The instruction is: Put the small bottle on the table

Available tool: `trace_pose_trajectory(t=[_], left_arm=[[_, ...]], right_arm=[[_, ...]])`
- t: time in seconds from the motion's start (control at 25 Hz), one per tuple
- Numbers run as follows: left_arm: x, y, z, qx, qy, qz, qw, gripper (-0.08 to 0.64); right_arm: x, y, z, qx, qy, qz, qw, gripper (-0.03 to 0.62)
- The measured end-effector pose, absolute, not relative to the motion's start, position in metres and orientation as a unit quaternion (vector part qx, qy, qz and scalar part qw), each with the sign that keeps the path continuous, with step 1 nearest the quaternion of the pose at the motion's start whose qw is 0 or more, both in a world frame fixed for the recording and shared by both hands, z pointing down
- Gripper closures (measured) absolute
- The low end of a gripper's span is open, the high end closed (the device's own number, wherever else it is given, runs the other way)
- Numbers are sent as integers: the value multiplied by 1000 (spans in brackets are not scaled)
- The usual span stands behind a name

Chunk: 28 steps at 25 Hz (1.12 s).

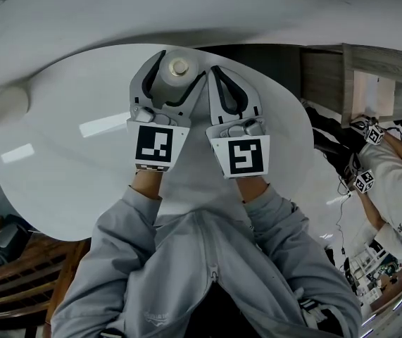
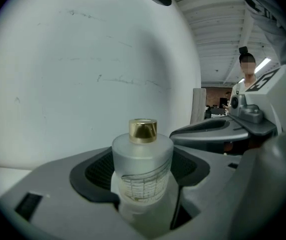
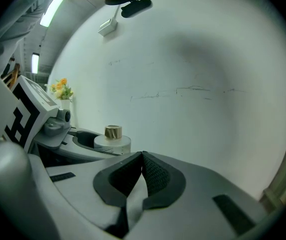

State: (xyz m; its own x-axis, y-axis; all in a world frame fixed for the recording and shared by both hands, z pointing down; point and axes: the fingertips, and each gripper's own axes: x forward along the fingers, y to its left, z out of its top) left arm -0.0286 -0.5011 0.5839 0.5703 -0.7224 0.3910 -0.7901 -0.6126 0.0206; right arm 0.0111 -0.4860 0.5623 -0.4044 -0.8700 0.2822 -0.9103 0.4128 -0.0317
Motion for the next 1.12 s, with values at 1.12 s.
trace_pose_trajectory(t=[1.12], left_arm=[[-50, -464, 517, 869, -467, 151, 69, 265]], right_arm=[[17, -448, 486, 552, -826, 58, 94, 566]])
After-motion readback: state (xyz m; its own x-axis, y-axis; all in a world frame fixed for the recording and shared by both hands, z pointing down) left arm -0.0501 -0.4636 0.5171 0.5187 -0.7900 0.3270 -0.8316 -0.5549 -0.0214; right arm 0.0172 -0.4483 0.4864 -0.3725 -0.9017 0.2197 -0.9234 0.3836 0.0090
